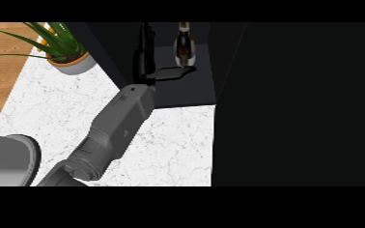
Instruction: Pick up the wine, place it into the cabinet and close the cabinet
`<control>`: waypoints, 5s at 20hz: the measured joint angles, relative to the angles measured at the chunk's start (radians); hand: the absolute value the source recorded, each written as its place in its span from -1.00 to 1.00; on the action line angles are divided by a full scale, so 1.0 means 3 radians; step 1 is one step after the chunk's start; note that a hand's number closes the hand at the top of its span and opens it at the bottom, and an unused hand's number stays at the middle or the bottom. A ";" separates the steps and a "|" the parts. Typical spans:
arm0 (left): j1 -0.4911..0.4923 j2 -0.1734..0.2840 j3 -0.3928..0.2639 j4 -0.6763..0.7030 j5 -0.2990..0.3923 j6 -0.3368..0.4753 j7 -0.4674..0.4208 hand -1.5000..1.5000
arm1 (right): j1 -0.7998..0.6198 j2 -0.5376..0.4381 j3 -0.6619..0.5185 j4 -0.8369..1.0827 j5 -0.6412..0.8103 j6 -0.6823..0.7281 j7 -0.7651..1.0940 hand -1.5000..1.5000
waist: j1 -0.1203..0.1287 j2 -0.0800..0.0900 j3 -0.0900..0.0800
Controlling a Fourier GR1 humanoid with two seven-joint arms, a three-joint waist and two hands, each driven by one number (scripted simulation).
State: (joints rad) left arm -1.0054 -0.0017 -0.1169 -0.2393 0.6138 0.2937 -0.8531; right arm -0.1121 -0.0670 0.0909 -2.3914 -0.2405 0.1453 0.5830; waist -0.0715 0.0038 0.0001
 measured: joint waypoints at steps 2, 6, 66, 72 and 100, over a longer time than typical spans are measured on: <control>0.0160 0.0005 -0.0179 -0.0169 0.0139 0.0082 0.0026 -1.00 | -0.0056 -0.0012 -0.0012 0.0004 0.0004 -0.0020 0.0031 -1.00 | 0.0013 -0.0010 0.0000; 0.0573 0.0006 -0.0632 -0.0692 0.0381 0.0294 0.0102 -1.00 | 0.0053 -0.0045 -0.0089 0.0000 0.0005 0.0038 -0.0070 -1.00 | 0.0082 -0.0027 0.0000; 0.4446 0.2157 -0.1497 -0.6256 0.0208 0.0875 0.0643 -1.00 | 0.0663 0.0024 0.0917 -0.0042 -0.0181 0.0520 0.0395 1.00 | 0.0249 -0.0032 -0.0003; 0.4716 0.2355 -0.1049 -0.6305 0.0487 0.0546 0.0599 -1.00 | 0.0684 0.0139 0.1557 -0.0055 -0.0126 0.0422 0.0470 1.00 | 0.0247 -0.0042 -0.0006; 0.4884 0.2619 -0.0119 -0.6193 0.1072 -0.0379 0.0969 -1.00 | -0.0680 -0.0331 0.2662 0.0096 0.1064 -0.1511 0.0500 1.00 | 0.0314 -0.0024 -0.0012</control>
State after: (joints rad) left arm 0.4597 0.7840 -0.1525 -2.0973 0.9353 0.1800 -0.5623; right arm -0.3162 -0.1664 0.8896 -2.3627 0.0787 -0.3080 0.7329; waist 0.0228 -0.0033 -0.0035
